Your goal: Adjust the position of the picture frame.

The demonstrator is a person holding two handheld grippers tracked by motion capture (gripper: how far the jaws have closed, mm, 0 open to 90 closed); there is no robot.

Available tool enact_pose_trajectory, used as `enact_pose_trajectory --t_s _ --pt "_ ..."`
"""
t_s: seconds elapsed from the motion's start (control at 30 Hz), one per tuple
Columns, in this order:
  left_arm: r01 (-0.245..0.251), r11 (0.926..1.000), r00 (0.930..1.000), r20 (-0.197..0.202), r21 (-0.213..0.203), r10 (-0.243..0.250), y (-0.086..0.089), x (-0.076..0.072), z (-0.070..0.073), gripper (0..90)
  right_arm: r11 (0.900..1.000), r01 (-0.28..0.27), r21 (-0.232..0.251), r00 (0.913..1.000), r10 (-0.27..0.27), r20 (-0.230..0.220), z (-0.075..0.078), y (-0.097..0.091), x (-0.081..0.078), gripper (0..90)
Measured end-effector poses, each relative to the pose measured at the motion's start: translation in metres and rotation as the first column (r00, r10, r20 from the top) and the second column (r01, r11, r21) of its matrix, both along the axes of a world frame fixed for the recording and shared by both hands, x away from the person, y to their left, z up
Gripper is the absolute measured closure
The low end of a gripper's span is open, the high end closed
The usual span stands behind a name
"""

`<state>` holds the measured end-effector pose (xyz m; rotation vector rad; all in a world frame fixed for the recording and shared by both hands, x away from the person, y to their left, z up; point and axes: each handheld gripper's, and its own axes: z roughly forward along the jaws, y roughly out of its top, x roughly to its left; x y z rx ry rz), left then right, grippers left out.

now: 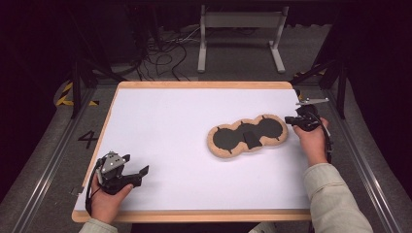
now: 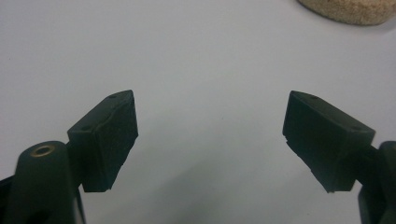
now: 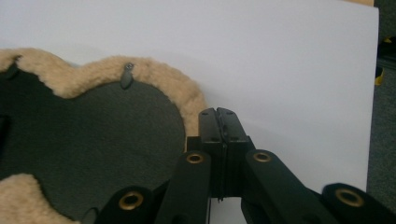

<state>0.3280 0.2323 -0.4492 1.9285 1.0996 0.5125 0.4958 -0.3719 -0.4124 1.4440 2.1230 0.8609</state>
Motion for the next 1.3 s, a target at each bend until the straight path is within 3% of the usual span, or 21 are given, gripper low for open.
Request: enact_pose_trajectory --t_s 0.4,0.5,0.63,0.83,0.9,1.0,1.1,1.3 --pt "0.004 1.0 1.0 -0.005 0.005 -0.004 -0.001 0.0 0.0 19.0 0.9995 0.021 -0.024 0.9972 -0.023 -0.071 -0.015 -0.004 0.007 90.0" --pt "0.001 1.0 1.0 -0.002 0.002 -0.001 -0.001 0.001 -0.001 19.0 0.9993 0.005 -0.036 0.9971 -0.008 -0.075 -0.017 -0.001 0.008 90.0" --pt "0.001 1.0 1.0 -0.004 0.001 -0.001 -0.002 0.001 -0.001 19.0 0.9999 -0.008 -0.015 0.9965 0.006 -0.084 -0.017 0.0 0.007 90.0" --pt "0.005 1.0 1.0 -0.003 -0.002 -0.005 -0.004 0.003 -0.001 18.9 0.9971 -0.076 0.007 0.9925 0.076 -0.095 -0.018 0.014 0.004 90.0" --pt "0.012 0.9999 0.9999 -0.007 0.004 -0.012 -0.005 0.004 -0.001 18.9 0.9913 -0.13 0.015 0.9863 0.131 -0.1 -0.018 0.03 0.002 90.0" --pt "0.014 0.9999 0.9999 -0.006 0.003 -0.014 -0.006 0.005 -0.001 18.9 0.9867 -0.162 0.017 0.9817 0.162 -0.099 -0.019 0.039 0.001 90.0" --pt "0.016 0.9999 0.9999 -0.005 -0.001 -0.016 -0.008 0.007 -0.001 18.8 0.976 -0.215 0.033 0.9711 0.217 -0.099 -0.02 0.057 -0.001 90.0" --pt "0.031 0.9995 0.9995 -0.006 0.004 -0.031 -0.01 0.009 0.001 18.8 0.947 -0.313 0.074 0.942 0.319 -0.104 -0.023 0.088 -0.008 90.0"
